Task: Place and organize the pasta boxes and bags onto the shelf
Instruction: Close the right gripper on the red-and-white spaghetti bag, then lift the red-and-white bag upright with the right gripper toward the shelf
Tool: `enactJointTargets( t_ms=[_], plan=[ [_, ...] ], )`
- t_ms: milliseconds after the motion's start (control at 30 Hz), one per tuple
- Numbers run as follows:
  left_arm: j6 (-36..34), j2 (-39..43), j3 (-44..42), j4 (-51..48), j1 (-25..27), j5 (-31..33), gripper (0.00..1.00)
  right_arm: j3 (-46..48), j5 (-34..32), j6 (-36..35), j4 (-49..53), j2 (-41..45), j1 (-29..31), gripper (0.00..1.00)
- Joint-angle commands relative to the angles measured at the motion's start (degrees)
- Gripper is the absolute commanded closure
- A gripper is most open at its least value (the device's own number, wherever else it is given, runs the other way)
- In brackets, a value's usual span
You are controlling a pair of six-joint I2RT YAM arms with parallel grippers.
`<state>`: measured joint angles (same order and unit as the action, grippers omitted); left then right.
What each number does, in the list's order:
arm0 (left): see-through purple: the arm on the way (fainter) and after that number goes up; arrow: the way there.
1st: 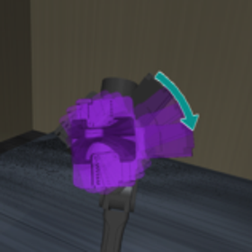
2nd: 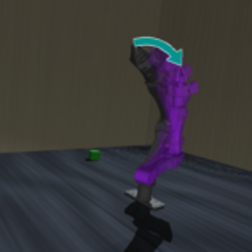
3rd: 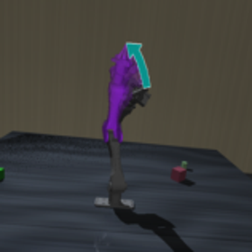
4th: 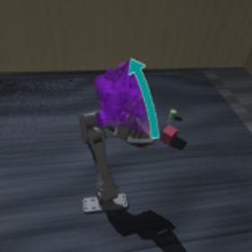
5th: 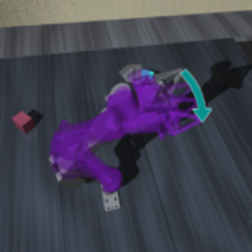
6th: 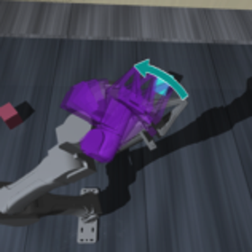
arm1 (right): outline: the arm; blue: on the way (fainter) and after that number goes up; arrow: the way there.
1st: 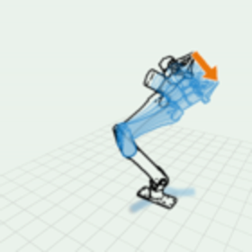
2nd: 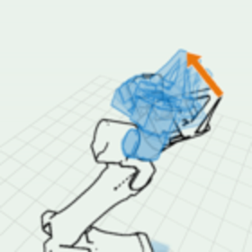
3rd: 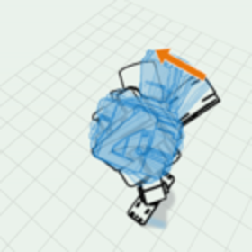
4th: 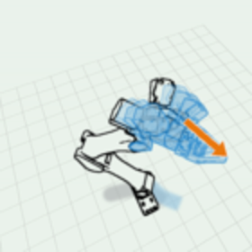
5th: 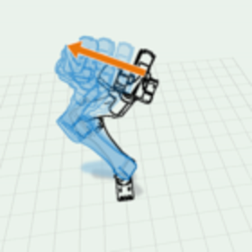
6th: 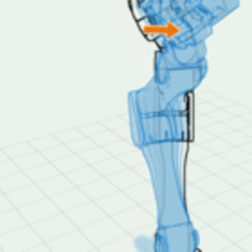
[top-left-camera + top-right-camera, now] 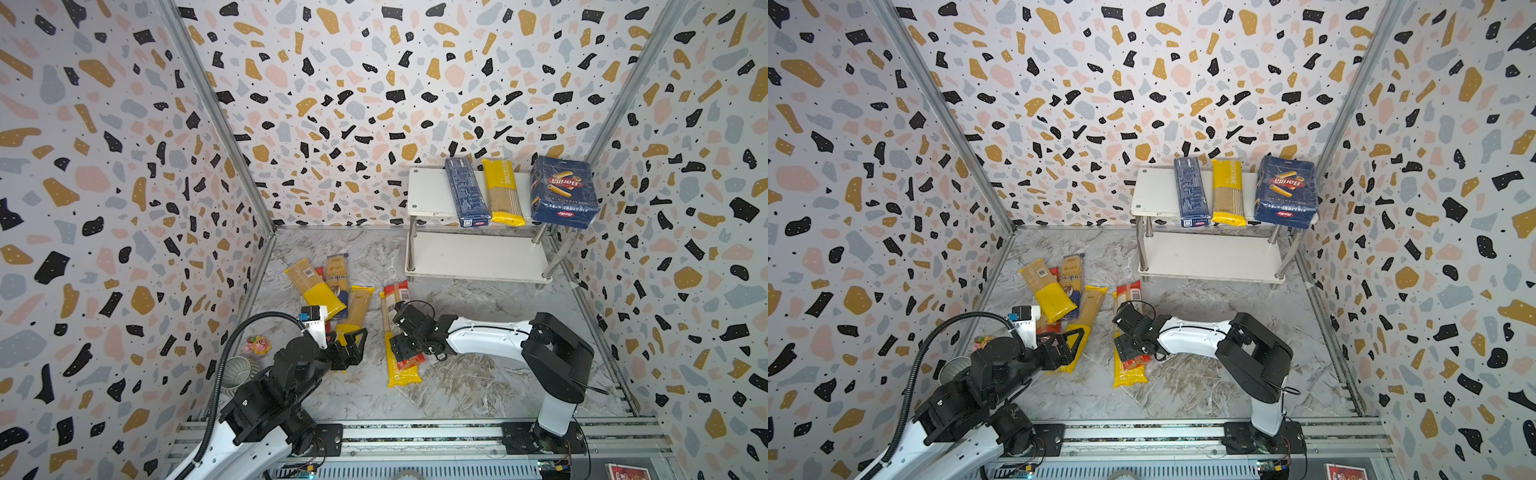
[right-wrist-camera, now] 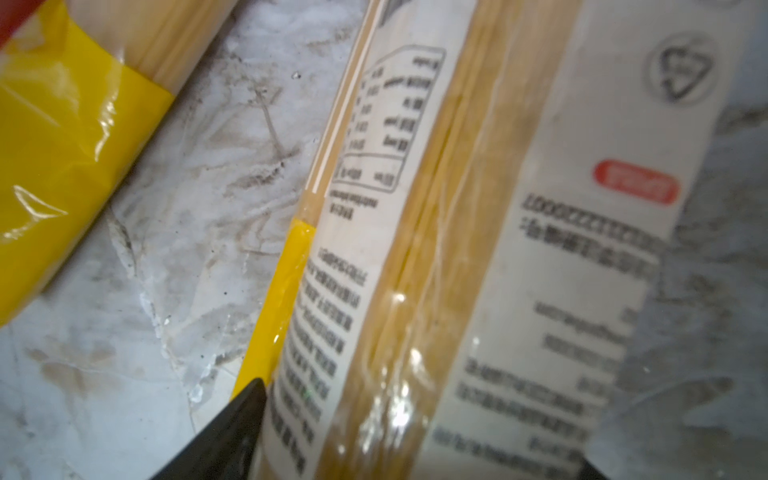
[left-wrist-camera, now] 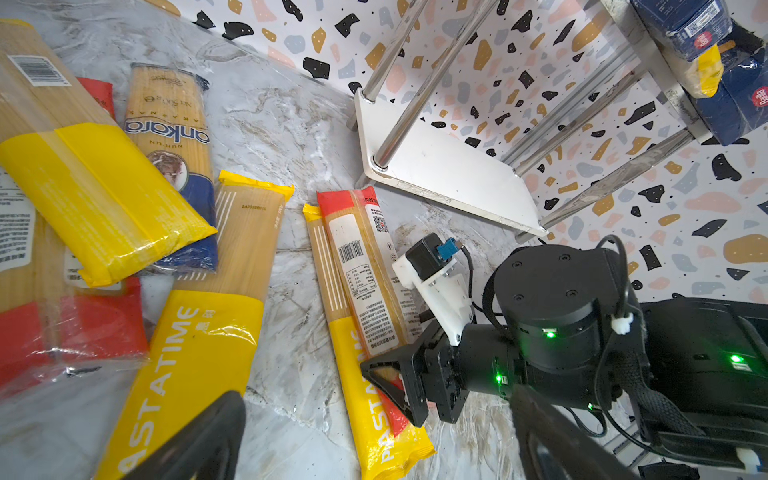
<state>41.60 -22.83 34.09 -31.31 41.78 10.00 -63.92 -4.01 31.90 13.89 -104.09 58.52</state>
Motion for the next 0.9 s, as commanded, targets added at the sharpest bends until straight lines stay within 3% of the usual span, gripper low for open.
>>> enactJointTargets(
  t_ms=[0, 300, 433, 533, 700, 867],
  plan=[
    [-0.2, 0.4, 0.8, 0.5, -0.3, -0.4, 0.00, -0.6, 0.6, -0.5, 0.0, 2.5, -1.1, 0.43],
    [-0.2, -0.5, 2.1, 0.1, -0.3, 0.1, 0.01, 5.3, 12.7, -1.3, -6.8, 6.1, -6.8, 0.74],
    [-0.8, -1.2, 3.1, -0.8, -0.3, 1.1, 0.00, 11.1, 23.9, 0.6, -13.8, 11.4, -10.7, 0.79],
    [-0.9, -2.0, 3.9, -0.9, -0.3, 1.5, 0.01, 13.7, 28.8, 1.8, -16.4, 15.2, -12.0, 0.81],
    [-1.0, -3.3, 5.2, -0.7, -0.3, 2.1, 0.01, 15.4, 32.5, 3.3, -17.4, 22.7, -11.8, 0.82],
    [-0.9, -3.9, 5.8, -0.6, -0.3, 2.3, 0.00, 13.8, 30.7, 3.3, -13.4, 30.4, -10.7, 0.83]
  ],
)
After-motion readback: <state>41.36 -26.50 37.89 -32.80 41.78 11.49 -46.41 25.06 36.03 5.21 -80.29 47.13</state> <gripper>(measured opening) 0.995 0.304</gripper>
